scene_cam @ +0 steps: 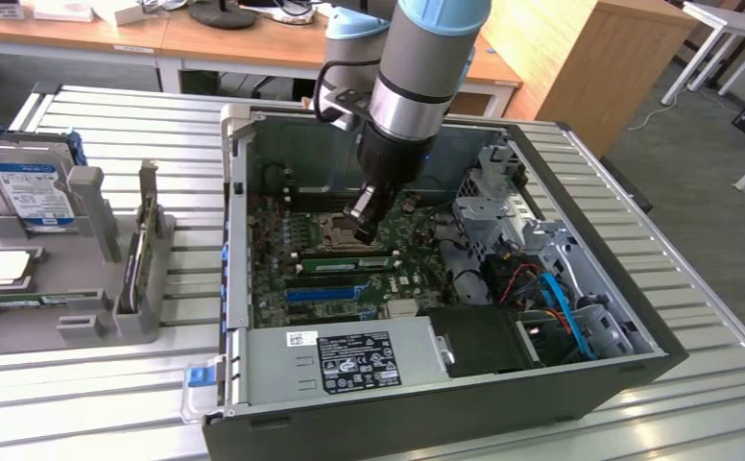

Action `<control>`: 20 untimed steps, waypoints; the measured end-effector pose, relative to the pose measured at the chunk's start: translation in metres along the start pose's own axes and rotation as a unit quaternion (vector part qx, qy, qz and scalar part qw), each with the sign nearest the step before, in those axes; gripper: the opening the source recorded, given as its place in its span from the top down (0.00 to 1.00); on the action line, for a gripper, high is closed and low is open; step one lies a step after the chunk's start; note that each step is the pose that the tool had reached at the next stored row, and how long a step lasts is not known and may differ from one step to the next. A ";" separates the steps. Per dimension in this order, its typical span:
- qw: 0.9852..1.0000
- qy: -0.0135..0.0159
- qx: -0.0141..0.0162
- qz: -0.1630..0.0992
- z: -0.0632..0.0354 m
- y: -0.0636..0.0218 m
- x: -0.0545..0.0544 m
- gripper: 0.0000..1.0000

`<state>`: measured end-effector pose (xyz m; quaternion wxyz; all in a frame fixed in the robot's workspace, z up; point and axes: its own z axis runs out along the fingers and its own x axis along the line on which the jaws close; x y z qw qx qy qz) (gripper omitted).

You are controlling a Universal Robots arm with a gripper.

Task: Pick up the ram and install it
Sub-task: 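Press down the ram until it locks into place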

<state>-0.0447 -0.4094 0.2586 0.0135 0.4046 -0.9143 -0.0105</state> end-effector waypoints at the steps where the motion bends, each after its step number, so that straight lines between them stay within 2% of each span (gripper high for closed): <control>1: 1.000 0.000 0.000 0.007 0.0000 0.0000 0.000 0.90; 6: 0.999 -0.001 -0.001 0.042 0.0000 0.0000 0.000 0.90; 11: 0.997 -0.002 -0.001 0.080 0.0000 0.0000 0.000 0.90; 16: 0.993 -0.003 -0.002 0.120 0.0000 0.0000 0.000 0.90; 20: 0.988 -0.004 -0.002 0.153 0.0000 0.0000 0.000 0.90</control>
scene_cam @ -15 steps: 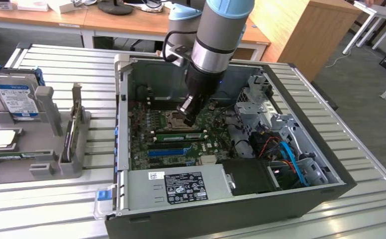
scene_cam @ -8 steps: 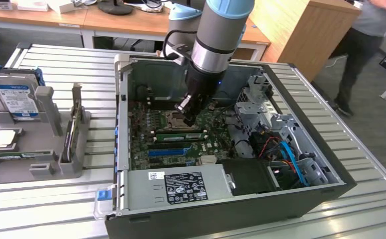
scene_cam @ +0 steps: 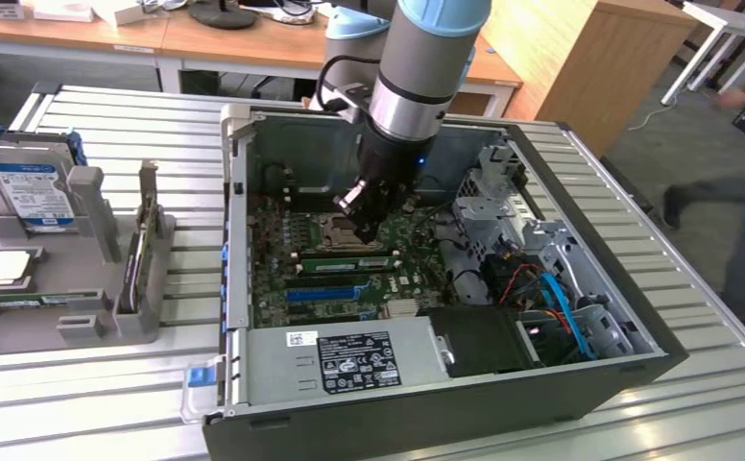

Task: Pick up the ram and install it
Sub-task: 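Press down the ram until it locks into place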

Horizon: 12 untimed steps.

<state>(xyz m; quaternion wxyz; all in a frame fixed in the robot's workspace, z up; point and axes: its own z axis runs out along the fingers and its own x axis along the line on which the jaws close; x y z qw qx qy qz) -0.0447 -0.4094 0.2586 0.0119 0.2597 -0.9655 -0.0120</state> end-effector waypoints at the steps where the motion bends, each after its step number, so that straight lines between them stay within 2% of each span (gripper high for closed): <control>1: 1.000 0.000 0.000 0.008 0.0000 0.0000 0.000 0.90; 4: 0.999 -0.001 -0.001 0.034 0.0000 0.0000 0.000 0.90; 7: 0.998 -0.002 -0.001 0.060 0.0000 0.0000 0.000 0.90; 12: 0.995 -0.003 -0.002 0.104 0.0000 0.0000 0.000 0.90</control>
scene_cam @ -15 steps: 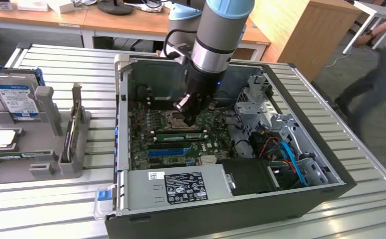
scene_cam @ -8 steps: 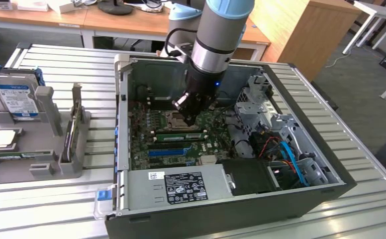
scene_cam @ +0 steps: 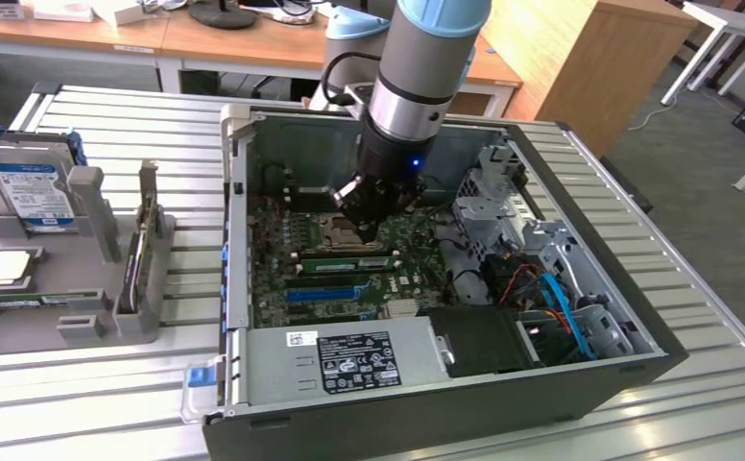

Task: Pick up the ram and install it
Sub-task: 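Press down the ram until it locks into place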

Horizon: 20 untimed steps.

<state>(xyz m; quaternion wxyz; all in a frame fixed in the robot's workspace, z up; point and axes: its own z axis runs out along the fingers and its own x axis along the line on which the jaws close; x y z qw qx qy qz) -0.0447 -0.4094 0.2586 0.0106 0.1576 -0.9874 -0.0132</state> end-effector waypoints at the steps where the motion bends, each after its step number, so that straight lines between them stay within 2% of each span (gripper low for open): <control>1: 1.000 0.000 0.000 0.009 0.0000 0.0000 0.000 0.90; 4: 0.999 -0.001 -0.001 0.035 0.0000 0.0000 0.000 0.90; 7: 0.998 -0.002 -0.001 0.061 0.0000 0.0000 0.000 0.90; 13: 0.994 -0.003 -0.002 0.109 0.0000 0.0000 0.000 0.90; 20: 0.994 -0.004 -0.002 0.112 0.0000 0.0003 0.001 0.90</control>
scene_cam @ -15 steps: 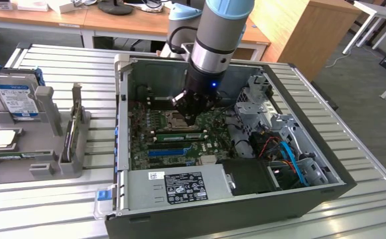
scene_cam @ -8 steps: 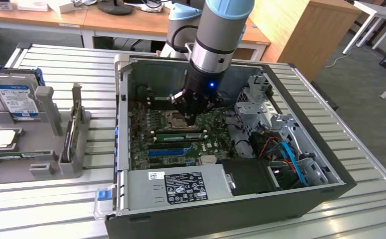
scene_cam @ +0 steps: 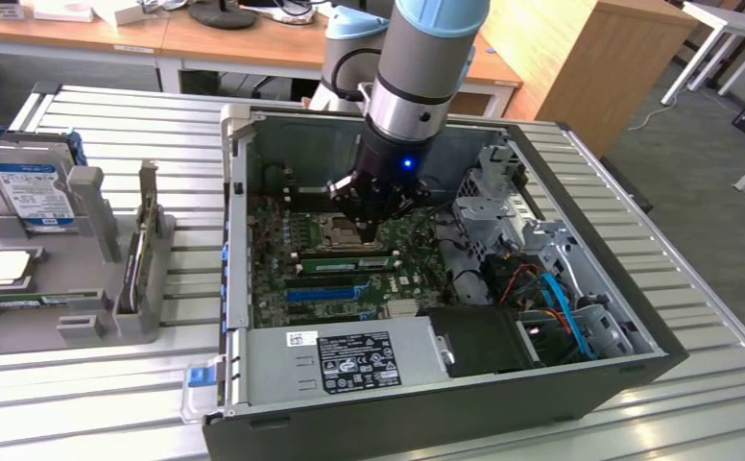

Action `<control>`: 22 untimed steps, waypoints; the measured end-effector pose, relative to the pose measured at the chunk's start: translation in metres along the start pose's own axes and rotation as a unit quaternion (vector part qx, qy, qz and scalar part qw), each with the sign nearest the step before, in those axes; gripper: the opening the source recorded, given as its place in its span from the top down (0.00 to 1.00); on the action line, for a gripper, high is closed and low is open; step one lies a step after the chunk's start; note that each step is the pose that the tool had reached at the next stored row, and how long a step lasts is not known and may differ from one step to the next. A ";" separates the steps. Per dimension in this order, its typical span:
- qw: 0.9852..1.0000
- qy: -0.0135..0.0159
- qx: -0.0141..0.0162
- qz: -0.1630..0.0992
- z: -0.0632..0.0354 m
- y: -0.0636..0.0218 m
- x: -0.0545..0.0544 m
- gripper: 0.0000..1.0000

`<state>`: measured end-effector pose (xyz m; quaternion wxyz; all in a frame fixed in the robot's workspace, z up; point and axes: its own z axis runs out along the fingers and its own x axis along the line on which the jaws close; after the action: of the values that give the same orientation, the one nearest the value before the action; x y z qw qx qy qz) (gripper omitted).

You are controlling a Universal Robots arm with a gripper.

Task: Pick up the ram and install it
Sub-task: 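Press down the ram until it locks into place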

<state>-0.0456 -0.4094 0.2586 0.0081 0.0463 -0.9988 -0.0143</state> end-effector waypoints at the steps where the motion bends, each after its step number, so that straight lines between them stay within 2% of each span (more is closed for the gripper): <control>1: 1.000 0.000 0.000 0.000 0.0000 0.0000 0.000 0.90; 17: 1.000 -0.001 0.000 0.024 -0.0010 0.0001 0.001 0.90; 22: 1.000 -0.001 0.000 0.025 -0.0010 0.0001 0.001 0.90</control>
<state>-0.0462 -0.4094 0.2596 0.0074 0.0215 -0.9996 -0.0144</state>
